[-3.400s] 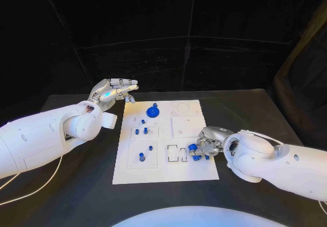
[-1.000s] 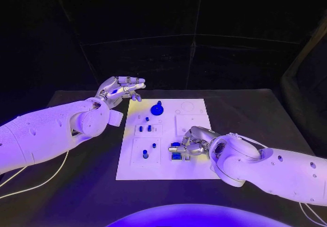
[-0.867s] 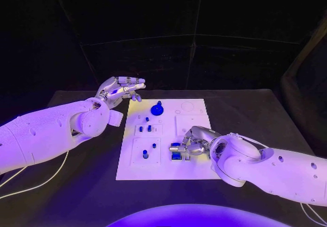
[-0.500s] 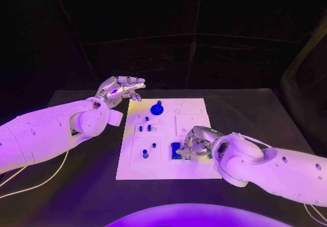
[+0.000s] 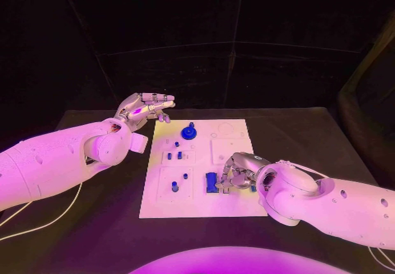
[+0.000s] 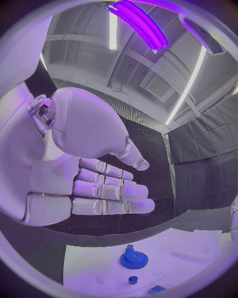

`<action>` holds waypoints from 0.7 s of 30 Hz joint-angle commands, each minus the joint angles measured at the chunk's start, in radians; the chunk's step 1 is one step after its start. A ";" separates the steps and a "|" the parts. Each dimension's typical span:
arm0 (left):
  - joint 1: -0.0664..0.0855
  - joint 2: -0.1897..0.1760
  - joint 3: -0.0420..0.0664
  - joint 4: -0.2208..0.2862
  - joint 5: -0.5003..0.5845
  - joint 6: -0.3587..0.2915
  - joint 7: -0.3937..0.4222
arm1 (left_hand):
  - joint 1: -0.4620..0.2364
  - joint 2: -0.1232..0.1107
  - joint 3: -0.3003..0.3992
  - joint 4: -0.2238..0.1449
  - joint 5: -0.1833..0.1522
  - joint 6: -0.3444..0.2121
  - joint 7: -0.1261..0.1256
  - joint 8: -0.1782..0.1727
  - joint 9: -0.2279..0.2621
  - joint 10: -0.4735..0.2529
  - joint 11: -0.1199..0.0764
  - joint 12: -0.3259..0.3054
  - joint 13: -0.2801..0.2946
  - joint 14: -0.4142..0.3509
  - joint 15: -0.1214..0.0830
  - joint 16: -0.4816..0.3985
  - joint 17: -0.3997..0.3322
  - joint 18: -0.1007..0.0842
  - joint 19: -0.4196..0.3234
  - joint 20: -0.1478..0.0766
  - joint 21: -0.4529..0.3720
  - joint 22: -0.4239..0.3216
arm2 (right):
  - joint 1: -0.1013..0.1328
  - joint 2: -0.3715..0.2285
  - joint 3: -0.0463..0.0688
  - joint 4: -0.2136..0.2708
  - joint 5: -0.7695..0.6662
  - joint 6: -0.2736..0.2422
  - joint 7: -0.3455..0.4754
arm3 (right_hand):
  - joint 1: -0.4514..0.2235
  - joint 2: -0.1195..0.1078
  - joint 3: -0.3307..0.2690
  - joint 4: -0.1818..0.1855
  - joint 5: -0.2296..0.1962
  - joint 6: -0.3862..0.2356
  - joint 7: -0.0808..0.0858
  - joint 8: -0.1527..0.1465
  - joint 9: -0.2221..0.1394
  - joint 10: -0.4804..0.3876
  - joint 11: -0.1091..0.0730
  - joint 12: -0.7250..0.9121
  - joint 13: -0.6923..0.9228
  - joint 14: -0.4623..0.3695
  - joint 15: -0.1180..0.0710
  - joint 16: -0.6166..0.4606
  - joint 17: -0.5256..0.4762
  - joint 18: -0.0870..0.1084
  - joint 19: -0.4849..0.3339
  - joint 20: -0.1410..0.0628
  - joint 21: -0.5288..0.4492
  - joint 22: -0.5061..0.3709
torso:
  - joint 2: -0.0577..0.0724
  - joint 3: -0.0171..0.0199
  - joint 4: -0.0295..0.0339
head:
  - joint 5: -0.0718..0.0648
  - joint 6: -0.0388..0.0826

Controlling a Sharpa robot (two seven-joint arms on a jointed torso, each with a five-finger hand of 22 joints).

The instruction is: Assemble the parts on the task board

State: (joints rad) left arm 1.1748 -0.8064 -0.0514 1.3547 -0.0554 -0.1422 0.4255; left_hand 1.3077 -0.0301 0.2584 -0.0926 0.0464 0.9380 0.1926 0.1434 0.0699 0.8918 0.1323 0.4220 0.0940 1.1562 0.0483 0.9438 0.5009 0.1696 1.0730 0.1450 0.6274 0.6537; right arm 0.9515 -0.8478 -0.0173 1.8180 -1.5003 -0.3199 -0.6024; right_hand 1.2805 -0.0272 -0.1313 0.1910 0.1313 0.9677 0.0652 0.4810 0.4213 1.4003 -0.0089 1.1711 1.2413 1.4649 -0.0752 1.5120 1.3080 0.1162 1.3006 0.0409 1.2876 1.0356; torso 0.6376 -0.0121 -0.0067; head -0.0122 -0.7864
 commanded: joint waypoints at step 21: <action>0.001 -0.006 0.000 0.001 0.003 0.021 -0.010 | 0.002 0.010 -0.004 -0.004 0.002 0.001 0.004 0.006 -0.001 -0.007 -0.001 0.004 -0.002 -0.010 -0.002 -0.006 -0.002 0.013 0.007 0.002 -0.006 -0.002 | 0.010 -0.194 0.001 0.085 0.031 -0.097 0.081 | 0.030 0.033 -0.060 0.018 0.124 -0.050 0.024 -0.082 -0.025 -0.038 0.018 -0.085 -0.060 0.078 0.018 -0.010 0.129 -0.009 -0.011 0.011 -0.019 -0.018 | 0.001 -0.0002 0.0008 | -0.014 0.008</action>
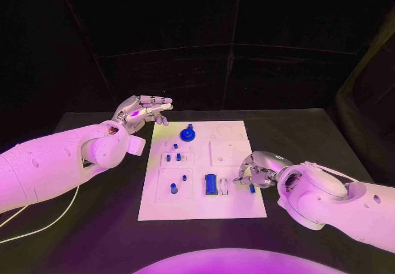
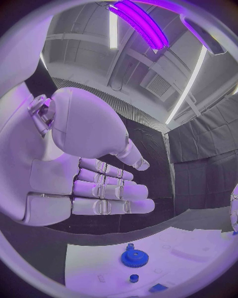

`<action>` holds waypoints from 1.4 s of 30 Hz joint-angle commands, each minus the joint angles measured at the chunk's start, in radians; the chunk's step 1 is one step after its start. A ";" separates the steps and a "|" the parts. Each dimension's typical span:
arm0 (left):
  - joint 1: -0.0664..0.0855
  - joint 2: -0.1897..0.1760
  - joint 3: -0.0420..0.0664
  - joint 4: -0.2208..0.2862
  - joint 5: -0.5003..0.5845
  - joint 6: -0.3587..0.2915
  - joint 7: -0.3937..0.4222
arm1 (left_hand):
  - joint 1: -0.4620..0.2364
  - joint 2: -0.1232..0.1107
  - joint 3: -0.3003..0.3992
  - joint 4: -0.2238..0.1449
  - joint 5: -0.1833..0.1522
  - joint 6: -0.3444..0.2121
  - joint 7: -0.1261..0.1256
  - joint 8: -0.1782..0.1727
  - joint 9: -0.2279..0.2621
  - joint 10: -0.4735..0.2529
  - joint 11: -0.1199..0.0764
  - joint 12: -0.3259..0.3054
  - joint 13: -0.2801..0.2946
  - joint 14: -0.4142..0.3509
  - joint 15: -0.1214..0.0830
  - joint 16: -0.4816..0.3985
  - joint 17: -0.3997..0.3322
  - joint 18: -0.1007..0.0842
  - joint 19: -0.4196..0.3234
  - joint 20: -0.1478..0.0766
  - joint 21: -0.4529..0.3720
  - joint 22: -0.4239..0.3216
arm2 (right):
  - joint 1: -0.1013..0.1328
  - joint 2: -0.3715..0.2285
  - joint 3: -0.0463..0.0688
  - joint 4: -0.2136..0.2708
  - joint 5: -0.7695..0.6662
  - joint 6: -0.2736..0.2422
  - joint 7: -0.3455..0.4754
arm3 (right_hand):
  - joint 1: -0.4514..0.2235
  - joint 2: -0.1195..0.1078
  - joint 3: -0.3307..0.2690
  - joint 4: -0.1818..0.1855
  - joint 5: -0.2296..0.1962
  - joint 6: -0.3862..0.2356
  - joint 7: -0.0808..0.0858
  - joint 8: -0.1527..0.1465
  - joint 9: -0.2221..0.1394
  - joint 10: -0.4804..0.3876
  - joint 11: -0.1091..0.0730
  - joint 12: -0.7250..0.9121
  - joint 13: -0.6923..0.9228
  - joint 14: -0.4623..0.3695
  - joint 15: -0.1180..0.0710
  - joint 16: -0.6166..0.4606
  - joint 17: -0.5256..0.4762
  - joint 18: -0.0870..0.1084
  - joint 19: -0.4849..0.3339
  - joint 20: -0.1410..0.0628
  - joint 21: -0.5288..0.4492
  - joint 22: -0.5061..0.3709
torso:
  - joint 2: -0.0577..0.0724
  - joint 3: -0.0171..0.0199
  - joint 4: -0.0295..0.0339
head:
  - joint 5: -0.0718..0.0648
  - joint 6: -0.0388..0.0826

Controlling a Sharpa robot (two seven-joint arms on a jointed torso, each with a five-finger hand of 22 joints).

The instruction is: Assemble the parts on the task board

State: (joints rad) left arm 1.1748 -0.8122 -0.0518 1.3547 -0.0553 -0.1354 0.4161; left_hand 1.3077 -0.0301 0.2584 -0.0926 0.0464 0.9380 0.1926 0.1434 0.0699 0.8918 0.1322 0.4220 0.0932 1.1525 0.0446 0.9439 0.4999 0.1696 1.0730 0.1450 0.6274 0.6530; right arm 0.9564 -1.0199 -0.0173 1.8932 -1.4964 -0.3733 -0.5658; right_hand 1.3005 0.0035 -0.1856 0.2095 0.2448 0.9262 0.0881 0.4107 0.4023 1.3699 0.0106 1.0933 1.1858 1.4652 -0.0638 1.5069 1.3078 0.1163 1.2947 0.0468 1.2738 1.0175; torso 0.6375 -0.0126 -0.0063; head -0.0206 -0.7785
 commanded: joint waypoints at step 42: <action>0.001 -0.003 0.000 0.004 0.003 0.017 0.001 | 0.002 0.010 -0.005 -0.004 0.002 0.001 0.004 0.006 -0.001 -0.007 -0.001 0.005 -0.001 -0.007 0.002 -0.006 -0.001 0.013 0.007 0.002 -0.006 -0.001 | 0.011 -0.003 -0.001 -0.074 -0.154 0.257 -0.020 | 0.049 0.008 -0.068 0.024 -0.031 0.073 -0.009 -0.065 -0.016 -0.004 -0.009 -0.029 -0.013 0.074 0.001 -0.017 0.115 -0.008 -0.009 0.003 -0.013 -0.004 | 0.002 0.0008 0.0009 | -0.016 -0.010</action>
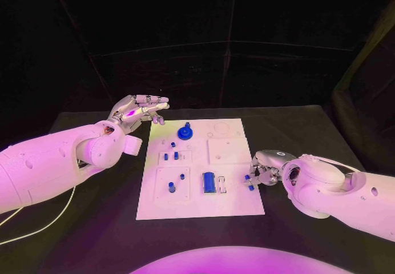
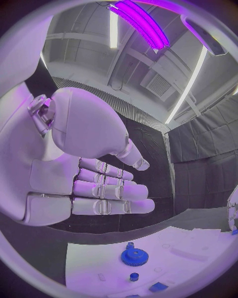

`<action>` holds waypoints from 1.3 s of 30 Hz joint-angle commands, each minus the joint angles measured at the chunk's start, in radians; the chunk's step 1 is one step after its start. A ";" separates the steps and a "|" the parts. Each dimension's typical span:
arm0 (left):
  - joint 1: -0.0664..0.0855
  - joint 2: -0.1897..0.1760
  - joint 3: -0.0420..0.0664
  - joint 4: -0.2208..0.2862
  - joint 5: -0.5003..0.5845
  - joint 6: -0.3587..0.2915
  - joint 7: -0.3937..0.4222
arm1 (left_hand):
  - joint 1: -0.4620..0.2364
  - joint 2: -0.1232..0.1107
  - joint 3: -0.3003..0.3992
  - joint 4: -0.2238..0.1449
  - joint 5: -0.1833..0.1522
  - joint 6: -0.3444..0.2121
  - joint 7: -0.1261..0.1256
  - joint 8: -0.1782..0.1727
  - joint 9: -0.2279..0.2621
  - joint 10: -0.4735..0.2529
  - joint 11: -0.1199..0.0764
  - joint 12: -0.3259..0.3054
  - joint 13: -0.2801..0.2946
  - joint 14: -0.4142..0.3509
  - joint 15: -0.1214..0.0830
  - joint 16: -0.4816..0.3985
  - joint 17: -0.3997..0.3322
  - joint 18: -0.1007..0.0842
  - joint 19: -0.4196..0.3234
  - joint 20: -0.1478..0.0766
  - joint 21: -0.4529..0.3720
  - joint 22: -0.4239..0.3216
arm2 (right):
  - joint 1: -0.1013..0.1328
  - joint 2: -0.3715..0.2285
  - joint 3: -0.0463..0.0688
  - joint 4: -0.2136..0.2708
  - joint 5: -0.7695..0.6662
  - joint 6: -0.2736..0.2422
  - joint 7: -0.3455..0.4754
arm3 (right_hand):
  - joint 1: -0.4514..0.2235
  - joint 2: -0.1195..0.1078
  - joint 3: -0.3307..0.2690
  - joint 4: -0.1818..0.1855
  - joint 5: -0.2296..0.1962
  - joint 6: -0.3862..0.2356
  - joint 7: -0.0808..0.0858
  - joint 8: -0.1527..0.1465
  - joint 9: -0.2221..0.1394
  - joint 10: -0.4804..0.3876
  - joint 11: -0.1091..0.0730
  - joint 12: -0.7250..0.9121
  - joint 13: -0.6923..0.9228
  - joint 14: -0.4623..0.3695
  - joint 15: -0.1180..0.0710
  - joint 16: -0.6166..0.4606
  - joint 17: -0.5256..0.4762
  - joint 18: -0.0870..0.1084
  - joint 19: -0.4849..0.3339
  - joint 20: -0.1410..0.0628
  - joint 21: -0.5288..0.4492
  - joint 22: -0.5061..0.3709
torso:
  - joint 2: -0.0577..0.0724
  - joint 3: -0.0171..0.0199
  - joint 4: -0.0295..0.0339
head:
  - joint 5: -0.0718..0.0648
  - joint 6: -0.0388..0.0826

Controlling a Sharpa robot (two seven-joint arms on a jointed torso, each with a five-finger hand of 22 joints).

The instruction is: Assemble the parts on the task board

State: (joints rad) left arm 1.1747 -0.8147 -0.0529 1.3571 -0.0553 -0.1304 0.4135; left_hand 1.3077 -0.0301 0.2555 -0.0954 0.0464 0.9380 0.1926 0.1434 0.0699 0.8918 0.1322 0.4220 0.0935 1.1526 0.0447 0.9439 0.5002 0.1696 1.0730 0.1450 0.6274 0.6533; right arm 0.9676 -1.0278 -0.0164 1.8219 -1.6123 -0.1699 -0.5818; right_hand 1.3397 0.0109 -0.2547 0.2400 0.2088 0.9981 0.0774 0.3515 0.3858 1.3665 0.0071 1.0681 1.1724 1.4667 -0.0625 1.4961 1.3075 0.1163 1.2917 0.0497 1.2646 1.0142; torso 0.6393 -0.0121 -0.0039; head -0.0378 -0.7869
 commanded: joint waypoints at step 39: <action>0.001 0.000 -0.001 0.002 0.003 0.016 0.000 | 0.002 0.011 -0.003 -0.001 0.002 0.002 0.004 0.008 -0.001 -0.007 -0.001 0.006 -0.002 -0.009 0.002 -0.007 -0.003 0.013 0.006 0.002 -0.008 -0.003 | -0.003 0.012 -0.001 0.068 0.172 -0.250 0.046 | 0.091 0.008 0.121 -0.002 0.339 0.028 -0.005 -0.070 0.002 0.006 -0.014 -0.015 0.001 0.078 -0.008 0.003 0.137 -0.013 0.016 -0.008 0.009 0.029 | 0.000 -0.0011 -0.0002 | 0.004 0.000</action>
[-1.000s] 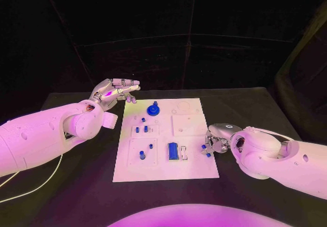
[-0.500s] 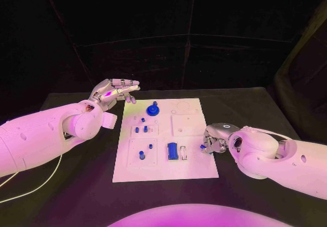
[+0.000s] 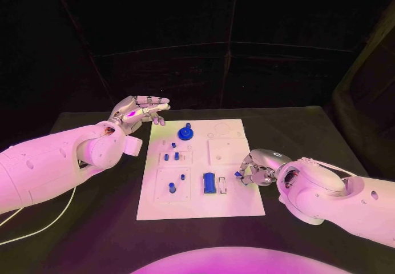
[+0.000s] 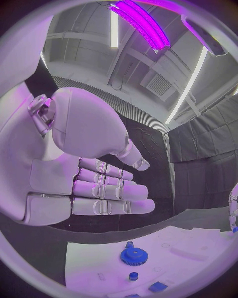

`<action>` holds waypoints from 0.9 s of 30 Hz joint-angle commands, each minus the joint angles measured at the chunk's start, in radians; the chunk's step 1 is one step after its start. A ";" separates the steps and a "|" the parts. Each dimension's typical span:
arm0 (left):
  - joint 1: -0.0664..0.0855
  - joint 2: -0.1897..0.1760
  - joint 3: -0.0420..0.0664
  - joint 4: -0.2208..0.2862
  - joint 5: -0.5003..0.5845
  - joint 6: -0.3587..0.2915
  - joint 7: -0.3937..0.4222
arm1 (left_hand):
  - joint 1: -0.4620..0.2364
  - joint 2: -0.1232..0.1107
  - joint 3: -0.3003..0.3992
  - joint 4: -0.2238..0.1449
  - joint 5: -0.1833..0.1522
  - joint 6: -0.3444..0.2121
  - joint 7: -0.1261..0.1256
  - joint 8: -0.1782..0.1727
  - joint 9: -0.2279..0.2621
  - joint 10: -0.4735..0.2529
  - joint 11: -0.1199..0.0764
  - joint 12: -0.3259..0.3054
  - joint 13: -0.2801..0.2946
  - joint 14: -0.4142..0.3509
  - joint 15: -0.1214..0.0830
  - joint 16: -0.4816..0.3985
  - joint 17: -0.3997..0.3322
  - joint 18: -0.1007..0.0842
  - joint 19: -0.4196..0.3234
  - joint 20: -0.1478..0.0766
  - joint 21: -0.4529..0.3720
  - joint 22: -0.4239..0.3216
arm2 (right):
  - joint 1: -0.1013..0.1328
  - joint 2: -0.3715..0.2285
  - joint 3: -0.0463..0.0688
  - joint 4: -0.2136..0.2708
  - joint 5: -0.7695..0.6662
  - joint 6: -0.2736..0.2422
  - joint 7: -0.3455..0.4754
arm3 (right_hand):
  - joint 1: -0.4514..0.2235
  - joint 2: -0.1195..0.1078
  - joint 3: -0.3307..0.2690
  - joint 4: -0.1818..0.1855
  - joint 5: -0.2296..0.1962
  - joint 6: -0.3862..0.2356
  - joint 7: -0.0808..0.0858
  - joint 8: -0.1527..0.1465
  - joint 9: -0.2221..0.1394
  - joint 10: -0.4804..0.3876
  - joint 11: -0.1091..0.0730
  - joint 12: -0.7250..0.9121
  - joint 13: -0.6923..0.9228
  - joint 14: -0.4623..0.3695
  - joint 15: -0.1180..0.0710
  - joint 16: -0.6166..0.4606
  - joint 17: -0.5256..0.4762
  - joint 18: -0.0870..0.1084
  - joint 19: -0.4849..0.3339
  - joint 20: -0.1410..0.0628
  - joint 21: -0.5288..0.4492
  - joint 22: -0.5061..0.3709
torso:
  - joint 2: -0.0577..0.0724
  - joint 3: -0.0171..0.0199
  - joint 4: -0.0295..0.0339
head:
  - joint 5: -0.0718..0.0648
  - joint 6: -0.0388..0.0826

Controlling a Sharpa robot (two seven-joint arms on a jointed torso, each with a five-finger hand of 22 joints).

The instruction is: Assemble the parts on the task board

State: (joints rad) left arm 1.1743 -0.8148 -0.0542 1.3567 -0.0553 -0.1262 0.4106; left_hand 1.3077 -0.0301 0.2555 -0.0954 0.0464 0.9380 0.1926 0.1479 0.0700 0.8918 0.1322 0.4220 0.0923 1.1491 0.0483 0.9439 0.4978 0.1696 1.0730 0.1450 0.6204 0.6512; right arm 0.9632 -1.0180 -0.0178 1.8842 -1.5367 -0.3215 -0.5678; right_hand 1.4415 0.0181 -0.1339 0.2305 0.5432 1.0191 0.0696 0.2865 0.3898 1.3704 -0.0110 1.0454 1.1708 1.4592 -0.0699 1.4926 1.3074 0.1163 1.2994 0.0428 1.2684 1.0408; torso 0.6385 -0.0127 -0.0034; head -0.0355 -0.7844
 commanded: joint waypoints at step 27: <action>0.001 -0.004 0.001 0.008 0.003 0.012 0.003 | 0.002 0.011 -0.003 -0.001 0.002 0.002 0.004 0.003 -0.001 -0.007 -0.001 0.006 -0.001 -0.005 -0.002 -0.007 -0.001 0.013 0.006 0.002 -0.001 -0.001 | 0.001 0.093 0.000 -0.044 0.255 0.004 -0.009 | -0.048 0.000 0.031 0.056 -0.004 0.061 -0.014 -0.015 0.000 0.040 -0.010 0.047 0.034 0.089 -0.011 0.015 0.152 -0.015 0.017 -0.010 0.015 0.017 | 0.000 -0.0002 -0.0008 | 0.006 -0.014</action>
State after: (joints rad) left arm 1.1741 -0.8184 -0.0546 1.3622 -0.0553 -0.1250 0.4101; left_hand 1.3077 -0.0301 0.2555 -0.0954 0.0464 0.9380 0.1926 0.1479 0.0699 0.8918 0.1322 0.4220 0.0925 1.1491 0.0483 0.9439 0.4979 0.1696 1.0730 0.1450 0.6205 0.6515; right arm 0.9634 -0.9271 -0.0180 1.8404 -1.3013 -0.3344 -0.5624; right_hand 1.4036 0.0197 -0.1041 0.2803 0.5437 1.0737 0.0562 0.2744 0.3889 1.4046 -0.0197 1.0981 1.2065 1.4667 -0.0772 1.5040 1.3073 0.1164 1.3118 0.0372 1.2837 1.0595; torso 0.6394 -0.0131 -0.0043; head -0.0298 -0.7979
